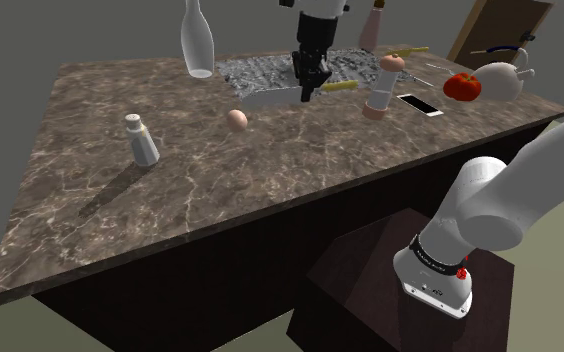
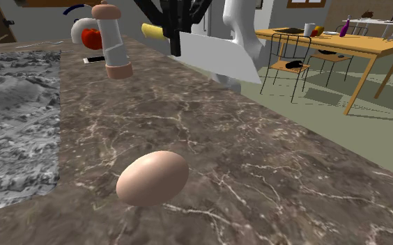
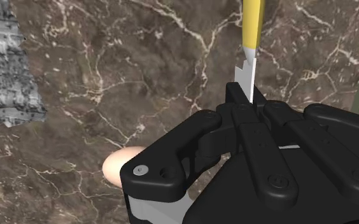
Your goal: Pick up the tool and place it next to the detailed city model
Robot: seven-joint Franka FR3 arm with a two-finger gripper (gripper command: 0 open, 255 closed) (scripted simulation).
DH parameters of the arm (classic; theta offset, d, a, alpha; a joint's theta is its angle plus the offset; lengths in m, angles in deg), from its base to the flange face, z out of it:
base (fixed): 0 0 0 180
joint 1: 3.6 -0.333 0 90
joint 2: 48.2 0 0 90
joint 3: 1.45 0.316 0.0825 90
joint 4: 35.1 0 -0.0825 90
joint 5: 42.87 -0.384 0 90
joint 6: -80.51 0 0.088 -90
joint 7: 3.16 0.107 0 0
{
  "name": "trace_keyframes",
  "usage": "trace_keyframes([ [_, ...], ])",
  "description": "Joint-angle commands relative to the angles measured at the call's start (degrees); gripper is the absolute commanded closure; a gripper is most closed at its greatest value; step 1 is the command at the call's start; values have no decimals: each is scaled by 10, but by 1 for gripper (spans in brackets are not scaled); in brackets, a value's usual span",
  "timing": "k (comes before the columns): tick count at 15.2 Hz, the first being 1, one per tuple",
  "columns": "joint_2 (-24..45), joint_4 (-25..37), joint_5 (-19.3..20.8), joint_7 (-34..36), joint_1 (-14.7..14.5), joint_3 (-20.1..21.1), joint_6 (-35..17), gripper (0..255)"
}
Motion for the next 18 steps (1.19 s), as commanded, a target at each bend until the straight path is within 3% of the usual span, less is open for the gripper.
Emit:
trace_keyframes([
  [1,-6,-21,0,-1,0,0,-15,255],
  [18,-6,-146,-2,-4,-1,1,-140,255],
])
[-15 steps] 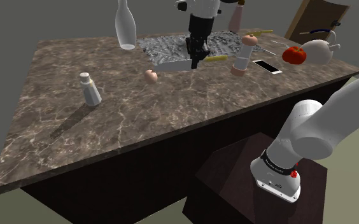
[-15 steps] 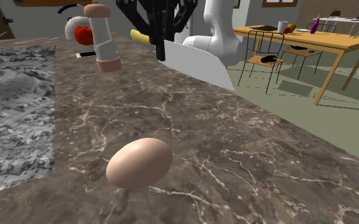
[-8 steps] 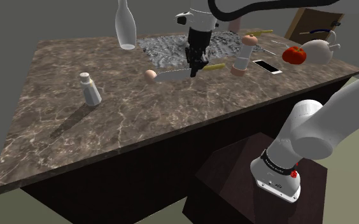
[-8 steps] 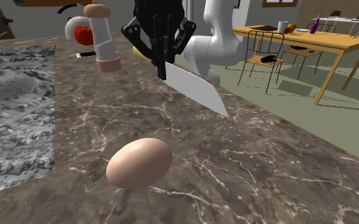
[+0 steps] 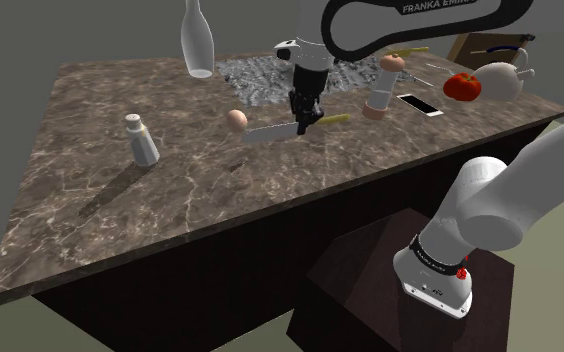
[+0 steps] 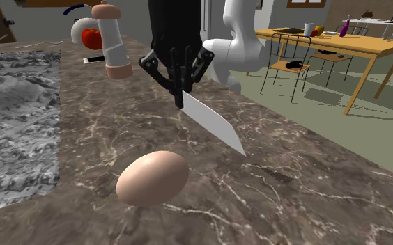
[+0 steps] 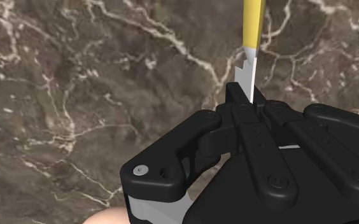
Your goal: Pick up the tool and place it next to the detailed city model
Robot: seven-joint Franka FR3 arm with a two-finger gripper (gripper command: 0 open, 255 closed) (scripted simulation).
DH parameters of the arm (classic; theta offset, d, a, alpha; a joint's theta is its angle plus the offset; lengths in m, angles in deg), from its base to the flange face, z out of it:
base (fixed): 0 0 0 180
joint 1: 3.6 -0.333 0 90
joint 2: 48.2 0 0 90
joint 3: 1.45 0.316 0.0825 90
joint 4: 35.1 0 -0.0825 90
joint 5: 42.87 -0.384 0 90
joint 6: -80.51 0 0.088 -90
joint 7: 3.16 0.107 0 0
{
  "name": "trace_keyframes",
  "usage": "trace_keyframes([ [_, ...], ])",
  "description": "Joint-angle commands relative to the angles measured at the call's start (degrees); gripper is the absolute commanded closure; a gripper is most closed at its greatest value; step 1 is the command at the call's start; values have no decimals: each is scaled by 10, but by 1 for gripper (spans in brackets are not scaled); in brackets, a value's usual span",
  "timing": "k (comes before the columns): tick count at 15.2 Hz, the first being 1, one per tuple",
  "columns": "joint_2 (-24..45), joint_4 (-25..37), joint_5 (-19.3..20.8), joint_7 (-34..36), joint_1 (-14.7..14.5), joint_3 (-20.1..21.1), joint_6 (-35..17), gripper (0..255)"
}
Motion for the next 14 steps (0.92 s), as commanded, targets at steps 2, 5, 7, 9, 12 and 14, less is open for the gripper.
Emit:
trace_keyframes([
  [2,2,-2,0,0,0,0,-4,255],
  [5,2,-2,0,0,0,0,-4,255],
  [7,2,-2,0,0,0,0,-4,255],
  [9,2,-2,0,0,0,0,-4,0],
  [12,2,-2,0,0,0,0,-4,0],
  [14,-1,15,0,0,0,0,15,0],
])
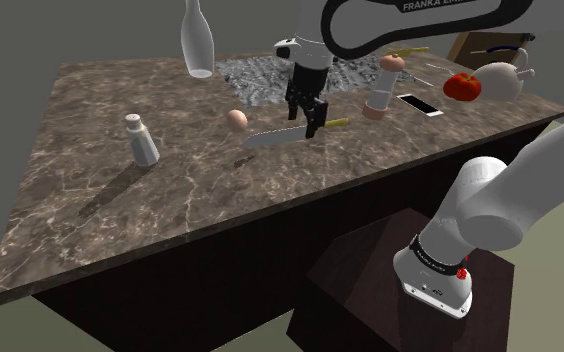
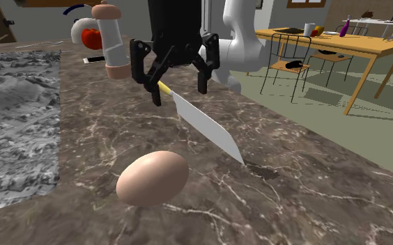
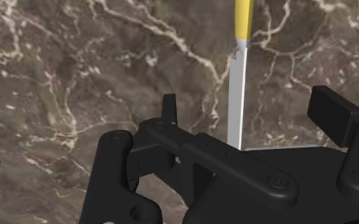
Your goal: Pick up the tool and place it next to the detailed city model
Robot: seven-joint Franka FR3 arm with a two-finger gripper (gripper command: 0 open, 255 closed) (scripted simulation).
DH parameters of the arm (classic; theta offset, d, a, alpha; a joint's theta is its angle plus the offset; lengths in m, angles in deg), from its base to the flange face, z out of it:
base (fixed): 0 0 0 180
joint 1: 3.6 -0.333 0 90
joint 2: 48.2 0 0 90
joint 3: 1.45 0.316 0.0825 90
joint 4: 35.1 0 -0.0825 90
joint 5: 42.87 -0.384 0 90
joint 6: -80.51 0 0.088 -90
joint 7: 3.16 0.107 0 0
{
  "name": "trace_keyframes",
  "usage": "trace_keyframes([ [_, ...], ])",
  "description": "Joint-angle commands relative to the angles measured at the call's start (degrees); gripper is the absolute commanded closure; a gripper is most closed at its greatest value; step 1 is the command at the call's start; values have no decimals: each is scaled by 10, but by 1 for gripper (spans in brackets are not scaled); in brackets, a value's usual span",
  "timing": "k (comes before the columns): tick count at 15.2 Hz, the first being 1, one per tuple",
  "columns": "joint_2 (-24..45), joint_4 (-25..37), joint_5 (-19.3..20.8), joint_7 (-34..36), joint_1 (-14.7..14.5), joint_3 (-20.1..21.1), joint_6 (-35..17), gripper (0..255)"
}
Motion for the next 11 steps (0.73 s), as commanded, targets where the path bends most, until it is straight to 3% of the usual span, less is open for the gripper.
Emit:
trace_keyframes([
  [1,-4,27,0,0,0,-1,31,0],
  [3,-4,61,1,0,1,-2,65,0],
  [11,-4,61,1,0,1,-2,65,0],
])
